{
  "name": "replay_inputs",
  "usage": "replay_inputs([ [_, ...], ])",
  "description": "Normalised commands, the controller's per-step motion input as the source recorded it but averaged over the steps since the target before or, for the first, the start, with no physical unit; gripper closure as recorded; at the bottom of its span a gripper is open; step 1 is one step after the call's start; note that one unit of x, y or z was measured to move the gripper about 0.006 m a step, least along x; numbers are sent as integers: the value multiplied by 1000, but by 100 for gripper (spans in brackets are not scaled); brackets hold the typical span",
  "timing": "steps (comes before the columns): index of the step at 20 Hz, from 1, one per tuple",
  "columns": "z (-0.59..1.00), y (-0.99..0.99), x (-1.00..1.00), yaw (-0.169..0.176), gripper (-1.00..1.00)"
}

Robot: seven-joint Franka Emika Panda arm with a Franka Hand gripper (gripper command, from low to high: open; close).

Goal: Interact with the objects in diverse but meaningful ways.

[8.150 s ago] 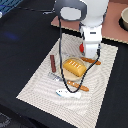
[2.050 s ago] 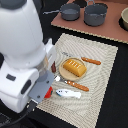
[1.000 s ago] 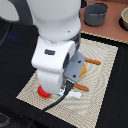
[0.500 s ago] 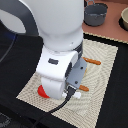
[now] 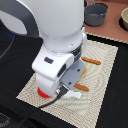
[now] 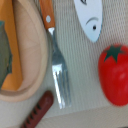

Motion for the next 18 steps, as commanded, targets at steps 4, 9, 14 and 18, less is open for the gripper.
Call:
replay_inputs([
  [4,123,471,-646,-103,-100],
  [9,29,579,-751,-56,-100],
  [14,0,639,-745,-41,-100],
  [18,-10,631,-730,-37,-100],
])
